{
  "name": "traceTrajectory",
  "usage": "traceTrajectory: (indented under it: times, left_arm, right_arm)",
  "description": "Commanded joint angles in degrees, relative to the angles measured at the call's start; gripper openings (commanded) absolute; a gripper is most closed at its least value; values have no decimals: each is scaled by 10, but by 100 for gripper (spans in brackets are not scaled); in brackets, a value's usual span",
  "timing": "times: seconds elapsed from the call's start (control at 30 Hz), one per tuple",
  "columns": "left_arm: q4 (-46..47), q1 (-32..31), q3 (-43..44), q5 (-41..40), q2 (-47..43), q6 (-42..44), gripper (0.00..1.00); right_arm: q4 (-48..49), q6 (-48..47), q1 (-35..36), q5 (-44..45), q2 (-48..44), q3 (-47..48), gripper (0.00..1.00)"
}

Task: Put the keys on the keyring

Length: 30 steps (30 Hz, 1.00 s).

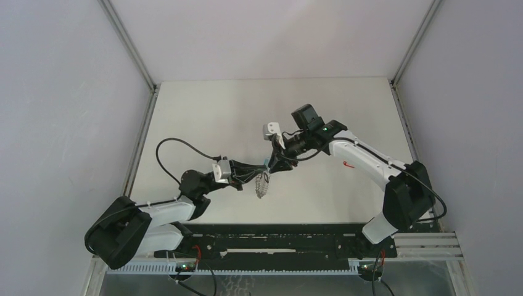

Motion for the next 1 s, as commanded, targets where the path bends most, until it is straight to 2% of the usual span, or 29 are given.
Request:
traceTrajectory:
  times: [0.0, 0.2, 0.37, 0.77, 0.97]
  left_arm:
    - [54, -4, -6, -7, -13, -4, 0]
    - [54, -4, -5, -19, -12, -10, 0]
    - [54, -4, -2, -17, -13, -16, 0]
    - [54, -4, 4, -14, -10, -23, 0]
    - [55, -5, 6, -15, -8, -26, 0]
  right_arm:
    - [70, -25, -18, 3, -90, -58, 29]
    - [194, -3, -17, -3, -163, -148, 30]
    - [277, 25, -13, -16, -178, -183, 30]
    - [333, 47, 15, -40, -148, -183, 30]
    - [330, 46, 16, -46, -142, -182, 25]
